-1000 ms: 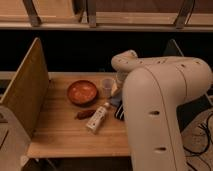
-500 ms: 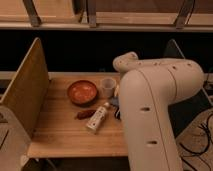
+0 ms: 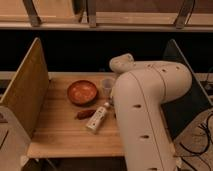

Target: Place the white sponge in the ceramic cup

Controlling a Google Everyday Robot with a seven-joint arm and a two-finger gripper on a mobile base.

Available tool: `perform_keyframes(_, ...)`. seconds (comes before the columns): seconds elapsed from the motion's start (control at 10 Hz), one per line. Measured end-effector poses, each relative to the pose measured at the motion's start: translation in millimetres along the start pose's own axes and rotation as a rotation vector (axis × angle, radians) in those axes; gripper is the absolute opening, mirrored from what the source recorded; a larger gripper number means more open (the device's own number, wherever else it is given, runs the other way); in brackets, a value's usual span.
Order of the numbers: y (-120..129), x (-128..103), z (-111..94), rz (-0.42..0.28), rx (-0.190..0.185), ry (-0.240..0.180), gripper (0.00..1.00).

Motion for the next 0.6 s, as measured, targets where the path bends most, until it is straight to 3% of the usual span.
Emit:
perform_keyframes(0.3,8,-8,11,-0.03,-0.045,0.019,0.8)
perform_keyframes(0.6,8,-31,18,-0.109,-0.09,-0.07,0.8)
